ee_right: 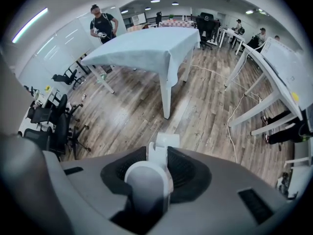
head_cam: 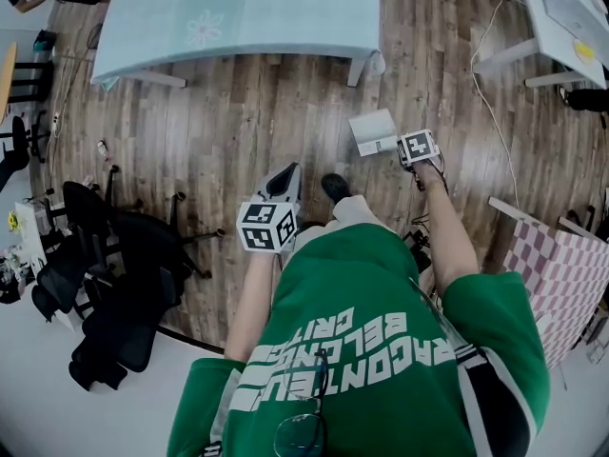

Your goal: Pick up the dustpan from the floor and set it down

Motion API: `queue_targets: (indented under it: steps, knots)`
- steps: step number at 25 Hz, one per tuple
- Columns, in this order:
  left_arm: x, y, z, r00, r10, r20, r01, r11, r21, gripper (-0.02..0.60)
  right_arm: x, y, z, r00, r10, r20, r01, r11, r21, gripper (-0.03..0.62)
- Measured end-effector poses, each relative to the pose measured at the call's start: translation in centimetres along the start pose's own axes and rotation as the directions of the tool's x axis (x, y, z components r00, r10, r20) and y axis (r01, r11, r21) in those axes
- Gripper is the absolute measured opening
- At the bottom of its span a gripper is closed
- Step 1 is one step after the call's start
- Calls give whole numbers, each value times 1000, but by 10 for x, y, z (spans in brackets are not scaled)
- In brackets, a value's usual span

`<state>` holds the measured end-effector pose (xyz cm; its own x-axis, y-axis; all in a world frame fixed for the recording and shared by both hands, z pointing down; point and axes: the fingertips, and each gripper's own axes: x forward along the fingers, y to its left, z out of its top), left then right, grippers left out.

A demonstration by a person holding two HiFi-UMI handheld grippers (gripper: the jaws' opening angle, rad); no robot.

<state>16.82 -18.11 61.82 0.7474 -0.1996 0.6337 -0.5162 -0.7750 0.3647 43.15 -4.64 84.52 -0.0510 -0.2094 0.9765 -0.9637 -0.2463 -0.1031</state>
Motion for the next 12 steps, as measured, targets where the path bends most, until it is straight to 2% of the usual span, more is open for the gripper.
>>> queue_targets:
  steps: [2, 5, 9, 12]
  knots:
    - [-3, 3, 2, 1000, -4, 2, 4, 1000, 4, -6, -1, 3, -4, 1000, 24, 2, -24, 999, 22, 155]
    - [-10, 7, 1, 1000, -13, 9, 13, 1000, 11, -6, -10, 1, -7, 999, 7, 31, -8, 999, 39, 198]
    - [-21, 13, -1, 999, -39, 23, 39, 999, 17, -6, -46, 1, 1, 991, -34, 126, 23, 996, 89, 202]
    - [-34, 13, -2, 997, -66, 36, 65, 998, 20, -6, -85, 8, 3, 975, -65, 213, 35, 989, 142, 202]
